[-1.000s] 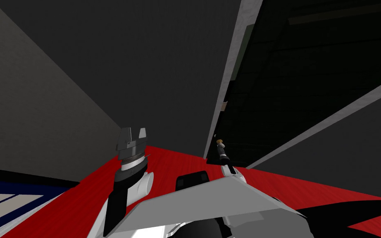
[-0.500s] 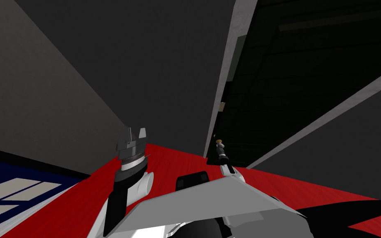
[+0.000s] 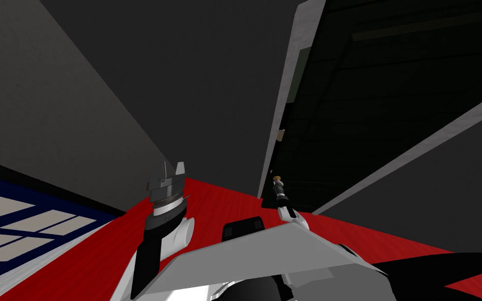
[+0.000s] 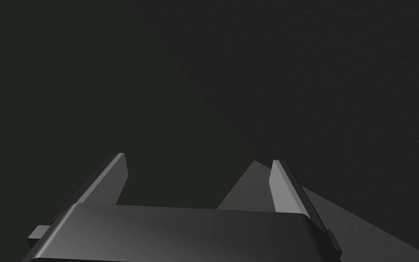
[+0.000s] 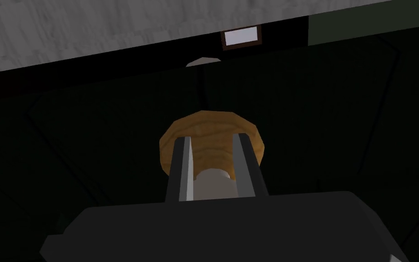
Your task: Pull the door open
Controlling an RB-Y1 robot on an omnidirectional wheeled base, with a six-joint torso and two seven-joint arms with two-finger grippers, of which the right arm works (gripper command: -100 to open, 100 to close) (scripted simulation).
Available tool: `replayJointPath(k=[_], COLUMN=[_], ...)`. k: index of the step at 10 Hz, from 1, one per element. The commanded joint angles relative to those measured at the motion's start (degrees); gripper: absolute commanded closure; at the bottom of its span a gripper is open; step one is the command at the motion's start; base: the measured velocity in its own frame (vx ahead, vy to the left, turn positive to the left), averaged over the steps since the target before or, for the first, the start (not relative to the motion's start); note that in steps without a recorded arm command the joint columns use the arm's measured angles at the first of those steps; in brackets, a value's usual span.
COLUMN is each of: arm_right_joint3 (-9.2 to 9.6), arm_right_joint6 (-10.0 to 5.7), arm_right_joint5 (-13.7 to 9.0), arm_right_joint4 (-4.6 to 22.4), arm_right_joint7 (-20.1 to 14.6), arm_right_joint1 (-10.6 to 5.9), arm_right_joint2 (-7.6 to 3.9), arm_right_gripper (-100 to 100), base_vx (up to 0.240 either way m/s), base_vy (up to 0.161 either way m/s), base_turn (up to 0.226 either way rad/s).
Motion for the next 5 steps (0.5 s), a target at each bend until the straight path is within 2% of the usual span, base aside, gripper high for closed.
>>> replayJointPath(k=[1, 3, 5], arm_right_joint3=[0.21, 0.76, 1.97], arm_right_joint6=[0.04, -0.12, -0.45], arm_right_joint5=[-1.24, -2.13, -4.07], arm_right_joint4=[0.7, 0.75, 0.87], arm_right_joint7=[-2.86, -5.23, -8.95], arm_right_joint1=[0.43, 0.26, -0.11], arm_right_joint2=[-0.28, -0.35, -0.51], arm_right_gripper=[100, 100, 100], base_vx=[-0.049, -0.072, -0.074], base_vy=[-0.022, -0.029, -0.024], base_turn=[0.064, 0.079, 0.091])
